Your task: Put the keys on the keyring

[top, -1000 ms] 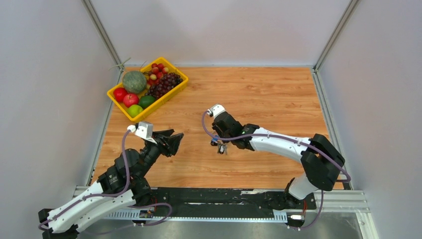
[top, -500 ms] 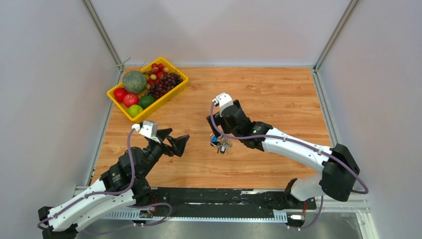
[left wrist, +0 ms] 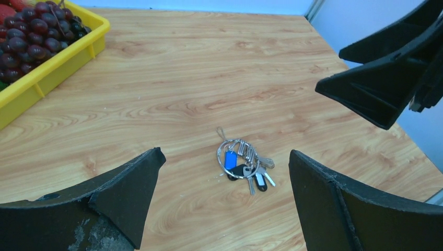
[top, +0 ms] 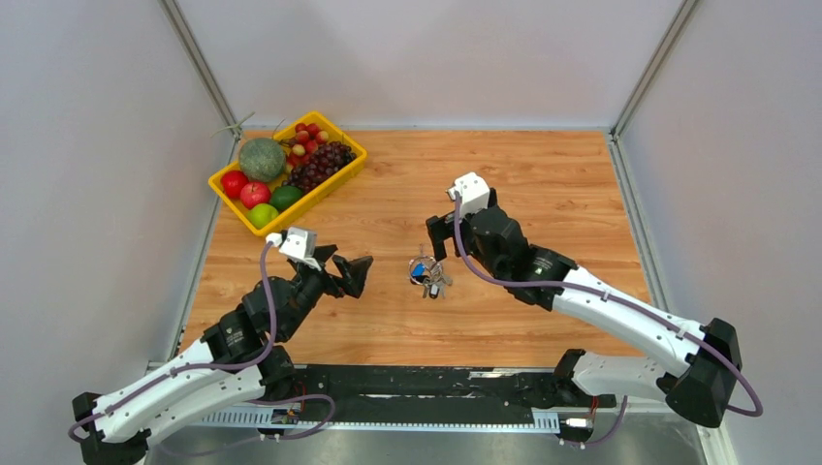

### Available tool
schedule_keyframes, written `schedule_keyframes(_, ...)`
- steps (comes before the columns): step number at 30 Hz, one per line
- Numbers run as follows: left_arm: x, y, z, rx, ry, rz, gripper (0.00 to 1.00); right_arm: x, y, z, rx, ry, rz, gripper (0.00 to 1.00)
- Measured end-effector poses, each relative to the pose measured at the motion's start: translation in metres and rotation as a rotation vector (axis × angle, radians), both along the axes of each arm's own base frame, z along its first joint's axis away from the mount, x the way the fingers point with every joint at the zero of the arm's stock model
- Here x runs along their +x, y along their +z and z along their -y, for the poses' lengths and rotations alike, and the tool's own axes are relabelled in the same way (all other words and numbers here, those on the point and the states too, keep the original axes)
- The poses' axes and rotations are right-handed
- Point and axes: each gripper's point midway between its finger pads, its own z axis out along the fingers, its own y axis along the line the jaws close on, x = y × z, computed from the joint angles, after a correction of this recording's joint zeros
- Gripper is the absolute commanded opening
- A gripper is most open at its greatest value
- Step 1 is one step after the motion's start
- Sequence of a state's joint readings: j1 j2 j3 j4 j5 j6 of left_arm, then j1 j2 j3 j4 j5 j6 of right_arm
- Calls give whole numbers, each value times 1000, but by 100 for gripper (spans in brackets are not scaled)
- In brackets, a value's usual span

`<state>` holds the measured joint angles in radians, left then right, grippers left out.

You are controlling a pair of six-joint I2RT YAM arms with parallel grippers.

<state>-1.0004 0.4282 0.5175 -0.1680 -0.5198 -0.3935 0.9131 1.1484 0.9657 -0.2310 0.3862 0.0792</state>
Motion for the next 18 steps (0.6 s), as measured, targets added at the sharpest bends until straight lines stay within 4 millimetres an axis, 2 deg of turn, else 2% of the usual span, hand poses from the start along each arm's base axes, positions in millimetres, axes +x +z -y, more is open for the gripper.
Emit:
schedule_keyframes(5,4,8,4,7,6,-1,100,1,6,19,37,-96,16,100)
schedule_keyframes(10,7,8,9,34,5,-13,100,3,18,33,111,-189,36,100)
schedule_keyframes(14,10,11,12,49,4,-14,100,-1,18,38,131,-188,42,100)
schedule_keyframes(18,11,24,12,46,7,1,100,-5,24,40,150,-173,54,100)
